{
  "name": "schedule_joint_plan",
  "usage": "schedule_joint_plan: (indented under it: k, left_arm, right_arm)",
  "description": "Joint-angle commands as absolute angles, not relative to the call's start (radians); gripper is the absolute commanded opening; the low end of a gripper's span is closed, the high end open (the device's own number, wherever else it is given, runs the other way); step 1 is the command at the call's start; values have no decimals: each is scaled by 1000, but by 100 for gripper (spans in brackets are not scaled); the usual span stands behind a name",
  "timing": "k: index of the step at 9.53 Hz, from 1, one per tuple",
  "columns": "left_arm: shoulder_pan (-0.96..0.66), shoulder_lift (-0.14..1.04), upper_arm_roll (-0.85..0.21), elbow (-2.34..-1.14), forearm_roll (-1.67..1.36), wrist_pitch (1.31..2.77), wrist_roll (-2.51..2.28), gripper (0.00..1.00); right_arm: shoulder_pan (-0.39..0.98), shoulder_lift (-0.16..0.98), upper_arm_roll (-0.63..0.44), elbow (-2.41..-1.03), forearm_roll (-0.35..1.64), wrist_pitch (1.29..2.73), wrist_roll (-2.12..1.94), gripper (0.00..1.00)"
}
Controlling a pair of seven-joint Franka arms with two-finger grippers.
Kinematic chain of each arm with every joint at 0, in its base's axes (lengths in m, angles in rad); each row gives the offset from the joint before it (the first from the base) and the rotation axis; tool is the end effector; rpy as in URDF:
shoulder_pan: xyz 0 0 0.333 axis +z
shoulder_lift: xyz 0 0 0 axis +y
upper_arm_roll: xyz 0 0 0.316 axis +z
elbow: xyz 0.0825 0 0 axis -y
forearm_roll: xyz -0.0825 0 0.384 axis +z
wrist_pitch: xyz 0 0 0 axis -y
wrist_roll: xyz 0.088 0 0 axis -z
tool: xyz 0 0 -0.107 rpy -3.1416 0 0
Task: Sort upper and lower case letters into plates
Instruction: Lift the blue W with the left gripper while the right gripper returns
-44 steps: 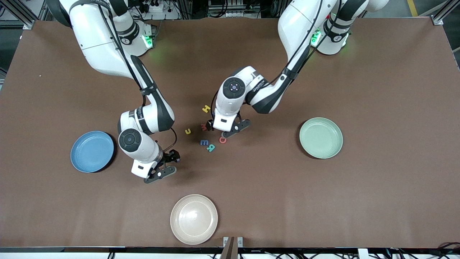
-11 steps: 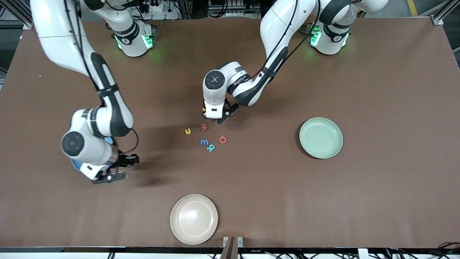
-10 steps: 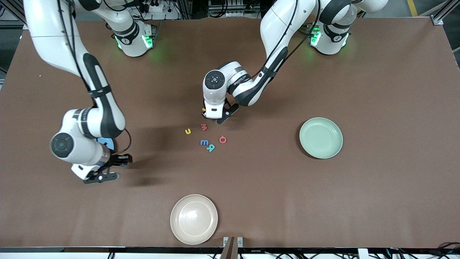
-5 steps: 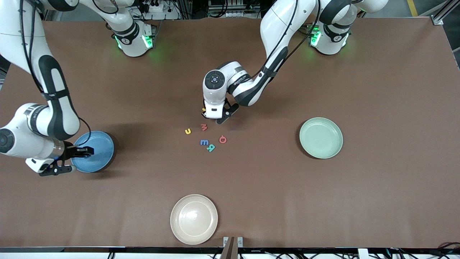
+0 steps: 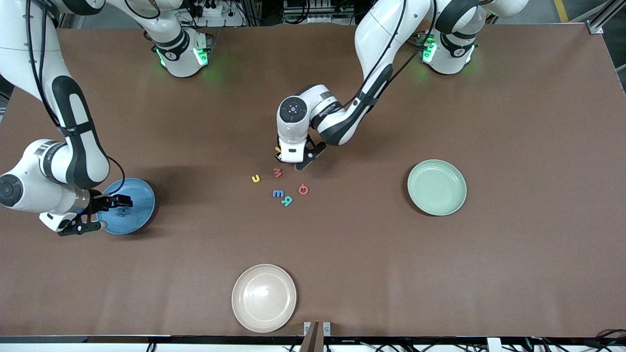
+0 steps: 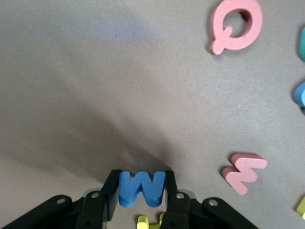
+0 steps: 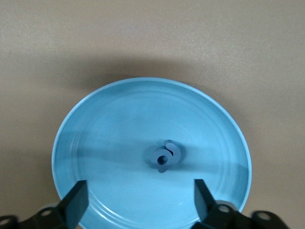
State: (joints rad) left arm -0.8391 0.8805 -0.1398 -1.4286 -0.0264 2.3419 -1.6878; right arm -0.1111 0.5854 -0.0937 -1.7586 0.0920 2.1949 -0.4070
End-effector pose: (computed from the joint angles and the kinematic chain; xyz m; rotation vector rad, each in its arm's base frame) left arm 0.4220 -0.5935 0.1736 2.8383 1.1657 -0.1737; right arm 0.6353 -0.1241 0.2242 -3.0648 -0.2375 0.2053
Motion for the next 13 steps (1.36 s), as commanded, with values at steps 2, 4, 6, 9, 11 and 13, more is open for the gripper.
schedule_joint_plan:
  k: [2,4,6,9,11,13]
  left_arm:
    - [-828,859,-137,-1427,-2,2303,-1700,33]
    - [-795,841,-140,-1427,-3,2280,-1669,32]
    - [-756,815,-144,-1427,-6,2212,-1582,32]
    - [-675,746,-146,-1436,-11,2056,-1426,32]
    - [-609,697,-144,-1445,-5,1917,-1273,32]
    - [-533,629,-141,-1518,3,1853,-1034,32]
  right_arm:
    - [-57,560,-83,-1779,98,2210,-403,100]
    - [-6,561,-83,-1778,98,2227,-402,100]
    - [72,558,-83,-1776,98,2238,-402,100]
    - [187,558,-81,-1786,100,2269,-371,100]
    - [308,551,-83,-1805,152,2292,-281,100]
    - [423,542,-83,-1863,152,2370,-139,100]
